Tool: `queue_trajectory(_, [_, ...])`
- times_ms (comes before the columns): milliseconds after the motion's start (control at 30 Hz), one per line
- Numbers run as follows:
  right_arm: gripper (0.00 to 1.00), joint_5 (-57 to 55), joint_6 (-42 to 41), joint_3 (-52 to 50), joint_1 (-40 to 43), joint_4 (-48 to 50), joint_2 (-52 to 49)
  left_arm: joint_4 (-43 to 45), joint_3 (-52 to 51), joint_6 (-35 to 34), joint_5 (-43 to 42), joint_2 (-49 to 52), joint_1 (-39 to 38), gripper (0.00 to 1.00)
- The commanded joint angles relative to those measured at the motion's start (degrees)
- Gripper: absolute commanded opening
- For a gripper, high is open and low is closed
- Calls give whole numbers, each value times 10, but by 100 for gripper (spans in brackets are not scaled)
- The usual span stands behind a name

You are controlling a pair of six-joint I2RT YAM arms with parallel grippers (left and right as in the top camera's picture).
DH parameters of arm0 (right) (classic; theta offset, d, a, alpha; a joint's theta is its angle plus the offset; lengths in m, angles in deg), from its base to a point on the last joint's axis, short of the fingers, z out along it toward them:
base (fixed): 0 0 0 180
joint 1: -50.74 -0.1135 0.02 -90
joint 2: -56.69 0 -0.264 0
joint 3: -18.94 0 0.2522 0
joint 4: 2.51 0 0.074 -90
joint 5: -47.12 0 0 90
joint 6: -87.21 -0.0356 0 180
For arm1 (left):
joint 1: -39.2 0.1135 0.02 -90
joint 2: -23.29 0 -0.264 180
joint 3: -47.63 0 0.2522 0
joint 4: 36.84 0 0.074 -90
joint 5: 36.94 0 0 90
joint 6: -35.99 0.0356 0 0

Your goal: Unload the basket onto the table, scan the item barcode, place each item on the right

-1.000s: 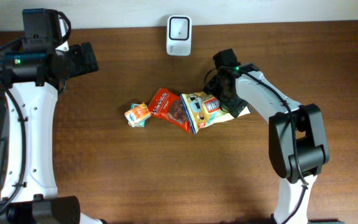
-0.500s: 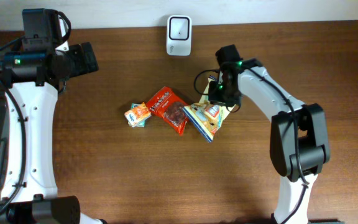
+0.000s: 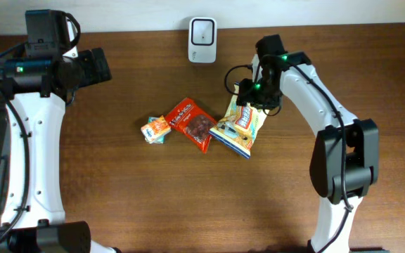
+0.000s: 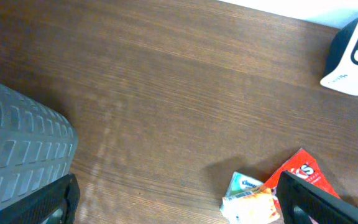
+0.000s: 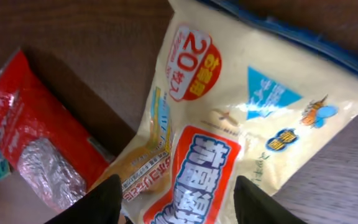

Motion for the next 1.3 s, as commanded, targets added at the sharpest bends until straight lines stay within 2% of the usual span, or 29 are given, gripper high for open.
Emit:
queue_trajectory(0, [59,-31,-71,-37,-8,2,-22,1,-2,3,-2,2,2,99])
queue_trajectory(167, [58,-64,-71,-92,-8,40,-30,0,-2,3,-2,2,2,99])
queue_trajectory(233, [52,-68,-71,-111,-8,57,-32,1,-2,3,-2,2,2,99])
queue_trajectory(333, [35,-66,-71,-125,-8,73,-33,1,-2,3,-2,2,2,99])
queue_trajectory(400, [4,-63,-71,-125,-7,74,-32,1,-2,3,-2,2,2,99])
queue_trajectory(567, [4,-30,-21,-109,-7,70,-27,1,-2,3,-2,2,2,99])
queue_trajectory(733, [4,51,96,-41,-4,22,19,1,-2,3,-2,2,2,99])
queue_trajectory(867, [4,209,193,72,28,-71,49,1,-2,3,-2,2,2,99])
queue_trajectory(1067, [4,430,304,113,58,-95,49,1,-2,3,-2,2,2,99])
queue_trajectory(1133, [4,498,327,113,65,-96,49,1,-2,3,-2,2,2,99])
queue_trajectory(1267, [4,553,324,113,68,-95,49,1,-2,3,-2,2,2,99])
